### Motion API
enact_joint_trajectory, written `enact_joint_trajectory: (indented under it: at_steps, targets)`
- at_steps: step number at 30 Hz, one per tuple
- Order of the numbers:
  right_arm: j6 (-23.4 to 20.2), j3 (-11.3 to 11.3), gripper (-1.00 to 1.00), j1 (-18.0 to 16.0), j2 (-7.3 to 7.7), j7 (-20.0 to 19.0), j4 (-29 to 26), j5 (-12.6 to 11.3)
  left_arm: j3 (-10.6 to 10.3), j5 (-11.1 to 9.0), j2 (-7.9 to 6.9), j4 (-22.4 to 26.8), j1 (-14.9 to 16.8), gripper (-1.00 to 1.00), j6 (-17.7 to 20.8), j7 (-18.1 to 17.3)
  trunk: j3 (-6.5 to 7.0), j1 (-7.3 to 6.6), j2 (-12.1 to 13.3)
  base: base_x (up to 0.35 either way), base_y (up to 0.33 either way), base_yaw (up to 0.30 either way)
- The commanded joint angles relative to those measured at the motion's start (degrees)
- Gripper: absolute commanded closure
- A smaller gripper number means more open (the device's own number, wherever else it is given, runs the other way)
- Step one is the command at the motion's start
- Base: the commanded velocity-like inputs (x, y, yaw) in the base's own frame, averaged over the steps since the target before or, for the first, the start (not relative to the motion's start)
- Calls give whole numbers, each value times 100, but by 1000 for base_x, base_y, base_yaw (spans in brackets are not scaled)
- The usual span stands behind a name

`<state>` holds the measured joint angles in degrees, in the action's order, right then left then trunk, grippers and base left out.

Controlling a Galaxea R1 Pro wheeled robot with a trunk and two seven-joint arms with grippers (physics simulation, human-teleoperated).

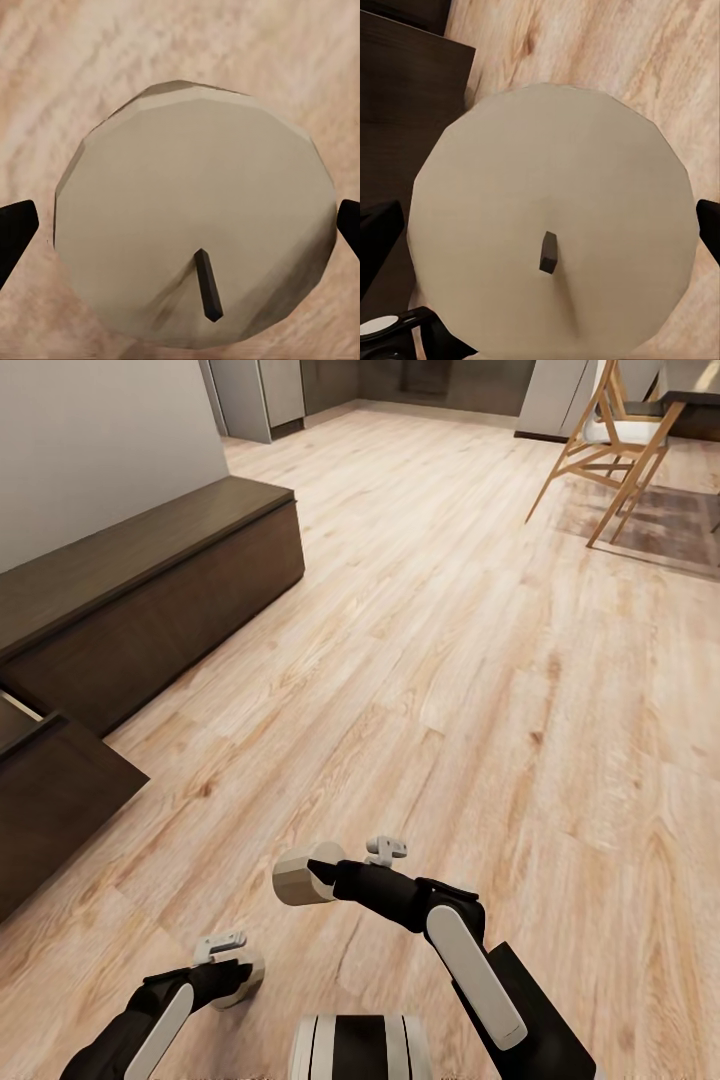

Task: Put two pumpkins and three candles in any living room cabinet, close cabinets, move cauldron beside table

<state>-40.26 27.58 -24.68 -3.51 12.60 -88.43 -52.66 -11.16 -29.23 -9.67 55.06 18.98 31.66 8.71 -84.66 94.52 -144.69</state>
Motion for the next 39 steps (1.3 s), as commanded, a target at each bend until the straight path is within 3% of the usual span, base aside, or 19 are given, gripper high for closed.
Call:
enact_joint_trajectory:
  at_steps: [1,32,33,39]
  targets:
    - [-8,2,100,-3,-1,58,-7,-69,-20,5,-8,6,1,-100,24,61,-27,2,-3,0,0,0]
    - [-8,-1,100,-2,-1,58,-7,-69,-27,8,-8,5,1,-100,19,61,-71,7,-6,0,0,0]
    - [-8,-3,100,-2,-1,58,-6,-69,-27,7,-8,5,1,100,18,61,-71,7,-6,0,0,0]
    - [-8,-7,100,-2,-1,58,-6,-69,-27,5,-8,5,1,100,15,61,-71,7,-6,0,0,0]
